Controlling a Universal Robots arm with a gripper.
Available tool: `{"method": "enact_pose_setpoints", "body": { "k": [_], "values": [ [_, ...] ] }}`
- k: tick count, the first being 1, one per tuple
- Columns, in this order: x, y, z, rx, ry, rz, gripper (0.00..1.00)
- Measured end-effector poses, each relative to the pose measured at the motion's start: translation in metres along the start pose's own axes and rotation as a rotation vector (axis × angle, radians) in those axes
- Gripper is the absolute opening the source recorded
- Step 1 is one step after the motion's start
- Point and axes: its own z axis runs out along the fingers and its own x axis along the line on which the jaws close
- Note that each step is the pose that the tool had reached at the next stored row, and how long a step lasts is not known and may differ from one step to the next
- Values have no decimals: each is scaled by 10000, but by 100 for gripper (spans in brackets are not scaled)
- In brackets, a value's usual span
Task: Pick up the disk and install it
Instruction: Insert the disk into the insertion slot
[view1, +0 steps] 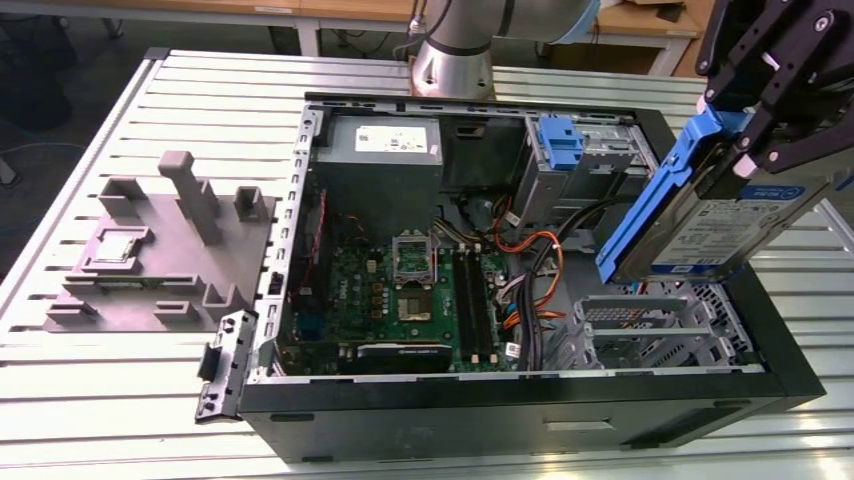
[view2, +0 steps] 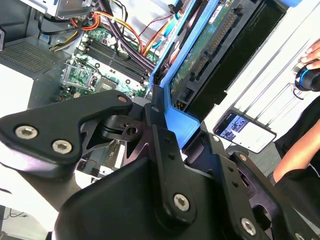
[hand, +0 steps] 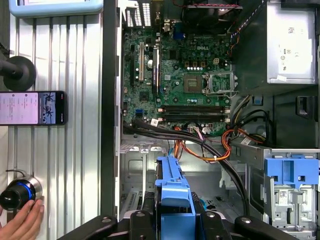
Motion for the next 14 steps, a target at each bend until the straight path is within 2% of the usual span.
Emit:
{"method": "enact_pose_setpoints", "body": {
  "k": [1, 2, 3, 5, 14],
  "values": [
    [0, 0, 0, 0, 0, 0, 37],
    [61, -1, -1, 0, 0, 0, 37],
    [62, -1, -1, 0, 0, 0, 37],
    [113, -1, -2, 0, 0, 0, 37],
    [115, -2, -1, 0, 0, 0, 37]
  ]
}}
